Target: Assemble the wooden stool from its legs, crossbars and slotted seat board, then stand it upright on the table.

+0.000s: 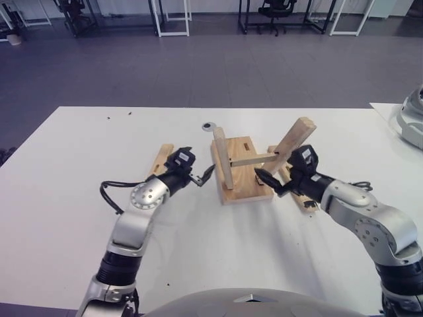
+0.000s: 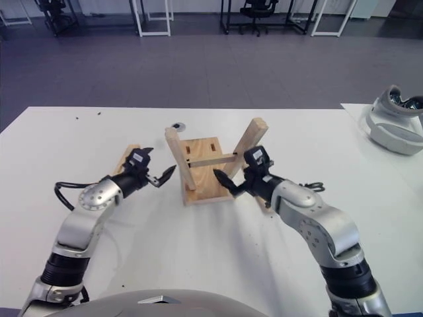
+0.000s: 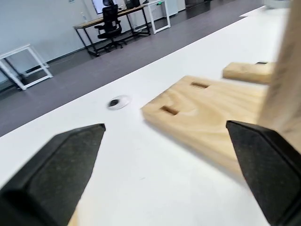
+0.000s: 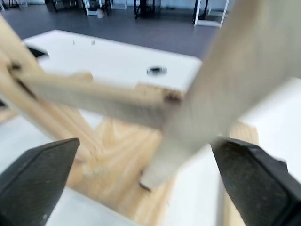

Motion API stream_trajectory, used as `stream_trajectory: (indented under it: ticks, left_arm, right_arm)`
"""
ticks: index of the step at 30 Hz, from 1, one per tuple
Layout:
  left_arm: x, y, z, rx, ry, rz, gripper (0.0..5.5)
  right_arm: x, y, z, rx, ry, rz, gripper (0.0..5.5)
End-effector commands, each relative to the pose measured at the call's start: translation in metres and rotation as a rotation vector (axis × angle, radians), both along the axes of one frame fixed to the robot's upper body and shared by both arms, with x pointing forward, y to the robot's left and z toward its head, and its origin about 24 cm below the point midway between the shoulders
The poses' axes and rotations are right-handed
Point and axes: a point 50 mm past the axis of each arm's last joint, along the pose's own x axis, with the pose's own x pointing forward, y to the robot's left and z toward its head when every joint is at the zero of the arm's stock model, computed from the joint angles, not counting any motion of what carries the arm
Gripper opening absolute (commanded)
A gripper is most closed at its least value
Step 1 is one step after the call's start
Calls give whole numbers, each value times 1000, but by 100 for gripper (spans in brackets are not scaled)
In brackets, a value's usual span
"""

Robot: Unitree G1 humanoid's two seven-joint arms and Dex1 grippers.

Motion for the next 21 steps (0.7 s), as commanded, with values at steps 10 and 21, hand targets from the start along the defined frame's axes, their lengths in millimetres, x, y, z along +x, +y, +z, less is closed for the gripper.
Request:
stream_trajectory:
  ticks: [10, 21]
  left_arm:
    - [0, 18, 22, 58, -22, -169, 474]
    - [23, -44, 150, -518, -291, -336, 474]
  right_arm:
    - [49, -71, -12, -232, -244, -114, 510]
    - [64, -49, 139, 531, -535, -69, 510]
